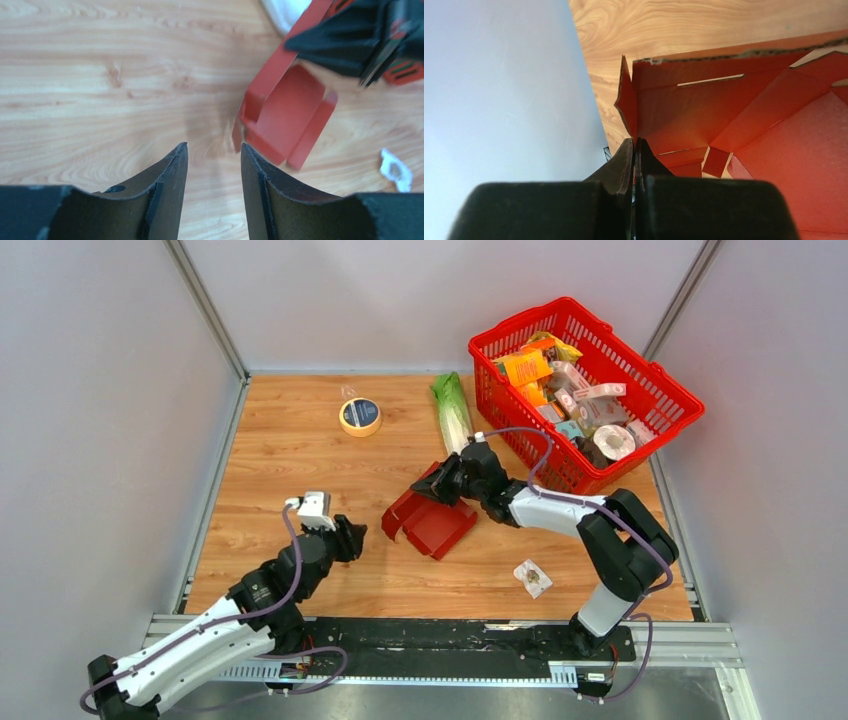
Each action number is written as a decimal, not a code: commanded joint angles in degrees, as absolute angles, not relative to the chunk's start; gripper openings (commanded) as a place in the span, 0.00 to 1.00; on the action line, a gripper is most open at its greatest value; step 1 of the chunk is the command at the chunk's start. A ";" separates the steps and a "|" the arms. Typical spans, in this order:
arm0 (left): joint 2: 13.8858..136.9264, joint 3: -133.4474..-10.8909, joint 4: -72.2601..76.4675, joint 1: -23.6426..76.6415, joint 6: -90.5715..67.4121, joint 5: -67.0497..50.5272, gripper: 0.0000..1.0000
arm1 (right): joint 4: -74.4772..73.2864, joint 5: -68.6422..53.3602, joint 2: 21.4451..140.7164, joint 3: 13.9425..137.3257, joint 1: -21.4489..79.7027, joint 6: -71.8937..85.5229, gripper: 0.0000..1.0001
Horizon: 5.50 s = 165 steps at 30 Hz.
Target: Fold the paper box
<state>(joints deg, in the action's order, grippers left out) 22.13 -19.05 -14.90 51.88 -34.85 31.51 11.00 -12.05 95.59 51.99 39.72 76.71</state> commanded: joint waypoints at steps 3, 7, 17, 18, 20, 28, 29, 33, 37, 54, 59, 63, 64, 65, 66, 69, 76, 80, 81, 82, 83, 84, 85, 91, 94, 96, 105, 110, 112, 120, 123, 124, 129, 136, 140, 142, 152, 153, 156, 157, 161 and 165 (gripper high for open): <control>28.03 -17.40 -13.19 51.42 -36.03 25.14 0.47 | 31.10 -19.33 93.96 46.16 37.88 69.09 0.00; 30.32 -17.14 -11.60 51.33 -35.60 25.31 0.47 | 35.24 -23.89 95.88 44.04 35.87 69.43 0.00; 31.55 -17.40 -8.88 51.33 -31.64 21.89 0.51 | 44.29 -29.70 103.00 40.96 32.78 73.74 0.00; 31.64 -17.49 -8.96 51.33 -31.47 21.80 0.50 | 44.56 -30.06 103.62 40.78 32.78 73.91 0.00; 31.20 -17.40 -9.14 51.33 -31.29 21.88 0.50 | 46.05 -30.06 103.97 39.65 32.78 74.35 0.00; 33.57 -16.70 -5.02 51.33 -27.43 18.63 0.52 | 48.07 -31.46 105.21 35.95 31.12 71.90 0.00; 34.01 -16.53 -4.40 51.33 -26.73 18.63 0.52 | 48.51 -31.73 105.21 35.51 30.94 71.29 0.00; 37.69 -16.00 -0.28 51.33 -22.77 18.54 0.52 | 46.68 -31.90 104.24 34.80 30.15 67.68 0.00; 43.49 -16.52 3.60 51.33 -21.36 19.16 0.49 | 45.00 -33.05 104.33 37.17 29.71 67.50 0.00; 64.51 -25.40 9.30 51.42 -23.46 12.92 0.43 | 46.76 -34.63 108.11 39.82 29.53 72.86 0.00; 63.64 -24.70 11.51 51.42 -24.69 14.41 0.43 | 46.76 -33.93 108.19 38.85 29.53 72.25 0.00; 61.70 -23.65 14.05 51.42 -25.14 14.33 0.47 | 47.02 -33.31 108.98 38.41 29.97 72.25 0.00; 61.53 -23.56 14.32 51.42 -25.22 14.59 0.49 | 47.02 -33.05 109.16 38.06 30.14 72.25 0.00; 61.78 -23.55 14.33 51.42 -25.57 15.72 0.50 | 47.02 -32.96 109.42 37.97 30.32 72.33 0.00; 62.05 -23.90 14.67 51.42 -25.49 16.08 0.51 | 47.11 -32.70 109.60 37.88 30.58 72.25 0.00; 64.32 -25.83 13.11 51.42 -25.84 16.79 0.52 | 47.81 -32.43 110.39 37.79 30.85 72.60 0.00; 64.78 -26.11 7.12 52.38 -28.04 18.19 0.57 | 47.90 -32.78 110.66 38.14 30.85 72.68 0.00; 63.54 -24.52 7.38 53.09 -29.97 20.99 0.61 | 48.69 -33.05 111.00 38.32 30.85 73.39 0.00; 63.72 -24.35 8.34 53.09 -29.97 21.44 0.62 | 49.39 -33.22 111.18 38.23 30.85 73.65 0.00; 64.16 -24.35 8.96 53.09 -29.97 21.97 0.62 | 49.48 -33.22 111.36 38.06 30.85 74.00 0.00; 64.94 -24.43 9.66 53.09 -29.71 22.15 0.62 | 49.40 -33.22 111.27 37.97 30.85 74.09 0.00; 65.39 -24.09 12.37 53.09 -29.45 22.32 0.61 | 48.87 -33.05 111.27 37.97 30.85 74.00 0.00; 65.74 -23.73 14.05 53.09 -29.27 22.67 0.60 | 48.69 -32.96 111.18 37.88 30.85 73.92 0.00; 64.86 -20.66 26.09 53.09 -29.62 27.68 0.57 | 40.62 -30.68 109.17 40.25 32.17 70.76 0.00; 65.04 -21.27 27.25 53.09 -28.83 29.70 0.56 | 36.66 -29.36 108.98 42.27 33.05 69.35 0.00; 65.65 -21.53 28.12 53.09 -28.48 31.28 0.55 | 36.30 -29.27 109.42 42.80 33.13 69.52 0.00; 67.76 -21.71 26.02 52.56 -31.11 32.43 0.52 | 37.27 -30.15 111.53 43.07 33.31 69.70 0.00; 71.09 -24.08 22.24 51.77 -34.10 31.20 0.54 | 37.35 -30.06 111.45 43.07 33.66 69.61 0.00; 72.33 -25.05 21.45 51.77 -36.28 33.12 0.51 | 37.35 -29.97 111.53 42.89 33.84 69.87 0.00; 77.78 -31.02 16.88 52.03 -37.35 37.26 0.38 | 38.76 -30.15 112.23 42.36 34.19 71.01 0.00; 79.01 -33.13 13.36 52.12 -38.32 39.55 0.35 | 39.11 -30.15 112.15 42.01 34.10 71.19 0.00; 79.45 -33.40 13.10 52.21 -37.97 39.38 0.35 | 39.20 -30.06 112.15 41.92 34.19 71.19 0.00; 80.24 -33.84 13.71 53.26 -36.75 37.18 0.39 | 40.07 -30.32 112.06 41.49 34.19 71.54 0.00; 75.25 -30.59 15.47 54.23 -35.51 30.24 0.53 | 42.45 -29.88 108.81 39.56 34.19 71.37 0.00; 71.46 -27.78 14.42 54.23 -36.12 29.71 0.55 | 46.73 -30.76 107.75 38.07 33.93 72.24 0.00; 68.23 -26.55 14.33 54.23 -36.65 29.45 0.55 | 49.21 -31.20 108.02 37.62 33.93 73.30 0.00; 47.39 -18.56 5.46 53.97 -38.06 32.69 0.57 | 46.15 -30.42 105.03 39.55 33.31 72.51 0.00; 45.81 -17.76 5.19 53.88 -37.45 32.35 0.57 | 45.45 -29.98 104.59 39.90 33.31 72.60 0.00; 40.09 -14.95 4.92 53.53 -35.69 30.68 0.57 | 45.08 -29.71 105.20 41.31 33.31 74.35 0.00; 37.90 -14.33 3.96 53.53 -35.34 30.50 0.56 | 45.78 -29.97 105.55 42.00 33.40 75.83 0.00; 33.76 -11.34 4.13 53.44 -34.10 29.88 0.56 | 47.11 -30.50 106.35 43.33 33.40 77.61 0.00; 35.59 -11.34 6.41 53.44 -32.00 28.75 0.57 | 47.80 -30.85 107.31 42.89 33.31 78.66 0.00</control>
<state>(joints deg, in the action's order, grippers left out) 34.17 -11.07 4.38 53.60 -35.29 30.41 45.71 -31.33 106.63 41.80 33.56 76.82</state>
